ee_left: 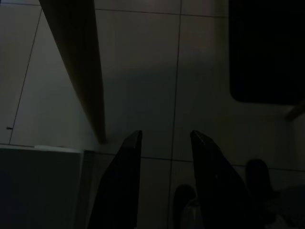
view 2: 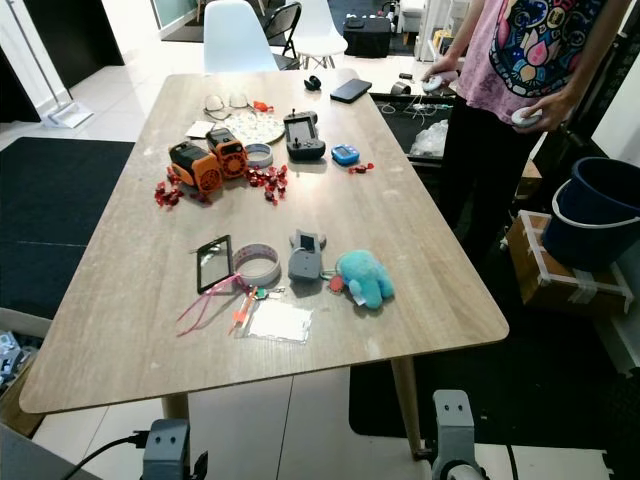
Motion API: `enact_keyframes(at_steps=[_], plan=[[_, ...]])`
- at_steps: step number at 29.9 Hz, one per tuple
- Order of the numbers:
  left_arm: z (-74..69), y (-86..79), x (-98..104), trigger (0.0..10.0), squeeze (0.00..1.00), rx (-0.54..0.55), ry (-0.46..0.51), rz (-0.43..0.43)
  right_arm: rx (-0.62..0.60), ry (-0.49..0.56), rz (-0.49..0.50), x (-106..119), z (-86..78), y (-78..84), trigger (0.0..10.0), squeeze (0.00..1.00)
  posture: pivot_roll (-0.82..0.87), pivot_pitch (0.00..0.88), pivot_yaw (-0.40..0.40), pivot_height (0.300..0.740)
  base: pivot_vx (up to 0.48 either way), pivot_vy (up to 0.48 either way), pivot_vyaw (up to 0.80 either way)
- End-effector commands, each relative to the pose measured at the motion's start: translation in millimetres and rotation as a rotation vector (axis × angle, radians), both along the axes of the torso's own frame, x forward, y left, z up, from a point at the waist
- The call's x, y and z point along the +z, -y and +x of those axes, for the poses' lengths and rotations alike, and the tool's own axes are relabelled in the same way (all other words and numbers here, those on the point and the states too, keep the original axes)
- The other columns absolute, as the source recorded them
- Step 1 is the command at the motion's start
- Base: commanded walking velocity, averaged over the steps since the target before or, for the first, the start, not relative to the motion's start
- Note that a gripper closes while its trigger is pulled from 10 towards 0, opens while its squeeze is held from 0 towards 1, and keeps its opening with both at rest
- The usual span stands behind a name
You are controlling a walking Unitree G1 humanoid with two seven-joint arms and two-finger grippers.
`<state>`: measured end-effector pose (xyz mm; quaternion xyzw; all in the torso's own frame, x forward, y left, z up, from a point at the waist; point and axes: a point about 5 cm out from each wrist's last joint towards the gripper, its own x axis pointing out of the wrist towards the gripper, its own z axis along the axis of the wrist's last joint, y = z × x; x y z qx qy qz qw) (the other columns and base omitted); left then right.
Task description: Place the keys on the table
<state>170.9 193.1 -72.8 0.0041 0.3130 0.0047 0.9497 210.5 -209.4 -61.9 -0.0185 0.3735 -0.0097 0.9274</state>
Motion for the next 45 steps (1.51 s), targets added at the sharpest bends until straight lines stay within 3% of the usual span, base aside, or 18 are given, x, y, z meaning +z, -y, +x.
enact_keyframes(at_steps=[1, 5, 26, 45], plan=[[-5.1, -2.6, -3, 10.0, 0.0, -0.001, -0.028, 0.006, 0.047, -0.03, -0.008, -6, -6.8, -9.2, 10.0, 0.0, 0.05, 0.076, -0.024, 0.74, 0.0, 0.0, 0.0], [-5.1, -1.0, -3, 10.0, 0.0, -0.004, -0.031, 0.001, 0.09, -0.043, -0.016, -9, -10.4, -16.5, 10.0, 0.0, 0.05, 0.073, -0.026, 0.74, 0.0, 0.0, 0.0], [-5.2, 1.8, -3, 10.0, 0.0, -0.002, -0.017, -0.018, 0.114, -0.059, -0.034, -12, -15.3, -21.3, 10.0, 0.0, 0.05, 0.074, -0.032, 0.74, 0.0, 0.0, 0.0], [-6.4, 0.4, -2, 10.0, 0.0, 0.007, -0.009, -0.021, 0.121, -0.053, -0.035, -11, -13.3, -22.5, 10.0, 0.0, 0.05, 0.077, -0.035, 0.74, -0.331, 0.0, 0.0]])
